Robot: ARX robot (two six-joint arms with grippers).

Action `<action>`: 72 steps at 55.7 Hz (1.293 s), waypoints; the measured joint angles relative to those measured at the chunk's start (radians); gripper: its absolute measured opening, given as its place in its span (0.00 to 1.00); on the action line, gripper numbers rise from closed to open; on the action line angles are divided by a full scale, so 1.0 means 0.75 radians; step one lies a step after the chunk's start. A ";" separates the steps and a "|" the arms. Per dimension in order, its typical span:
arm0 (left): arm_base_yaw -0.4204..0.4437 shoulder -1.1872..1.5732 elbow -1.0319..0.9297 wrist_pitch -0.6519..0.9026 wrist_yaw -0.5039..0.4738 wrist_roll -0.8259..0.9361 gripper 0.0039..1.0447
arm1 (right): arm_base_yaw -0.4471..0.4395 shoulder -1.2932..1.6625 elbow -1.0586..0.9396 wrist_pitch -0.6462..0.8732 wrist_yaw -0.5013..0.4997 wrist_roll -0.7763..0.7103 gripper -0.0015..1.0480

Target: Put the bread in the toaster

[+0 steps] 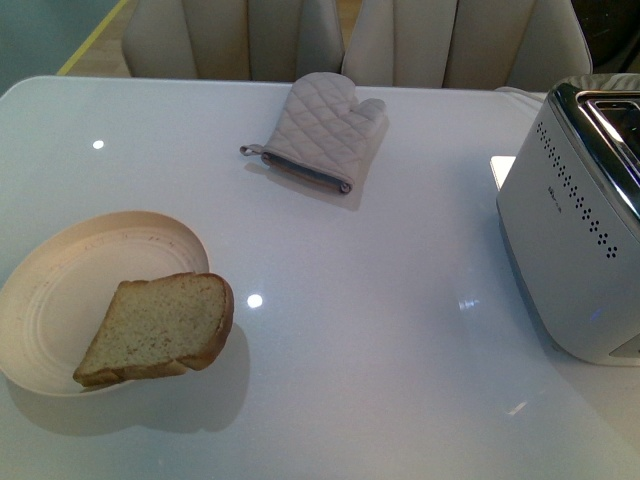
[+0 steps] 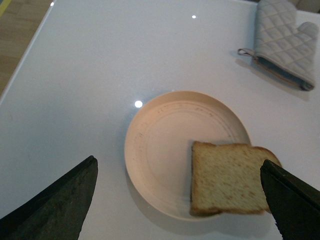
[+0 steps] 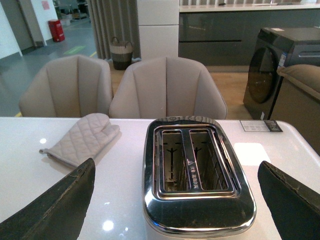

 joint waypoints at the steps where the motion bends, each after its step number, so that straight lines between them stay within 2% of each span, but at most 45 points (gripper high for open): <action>1: 0.009 0.071 0.015 0.052 -0.010 0.016 0.93 | 0.000 0.000 0.000 0.000 0.000 0.000 0.91; 7: 0.049 0.413 0.107 0.240 -0.035 0.058 0.93 | 0.000 0.000 0.000 0.000 0.000 0.000 0.91; 16: 0.078 0.916 0.240 0.403 -0.097 0.102 0.93 | 0.000 0.000 0.000 0.000 0.000 0.000 0.91; 36: 0.048 1.301 0.365 0.502 -0.204 0.122 0.93 | 0.000 0.000 0.000 0.000 0.000 0.000 0.91; 53: -0.052 1.479 0.450 0.524 -0.276 0.092 0.93 | 0.000 0.000 0.000 0.000 0.000 0.000 0.91; 60: -0.085 1.539 0.482 0.489 -0.283 -0.018 0.66 | 0.000 0.000 0.000 0.000 0.000 0.000 0.91; 69: -0.097 1.558 0.490 0.455 -0.284 -0.131 0.45 | 0.000 0.000 0.000 0.000 0.000 0.000 0.91; 72: -0.107 1.558 0.490 0.453 -0.291 -0.163 0.33 | 0.000 0.000 0.000 0.000 0.000 0.000 0.91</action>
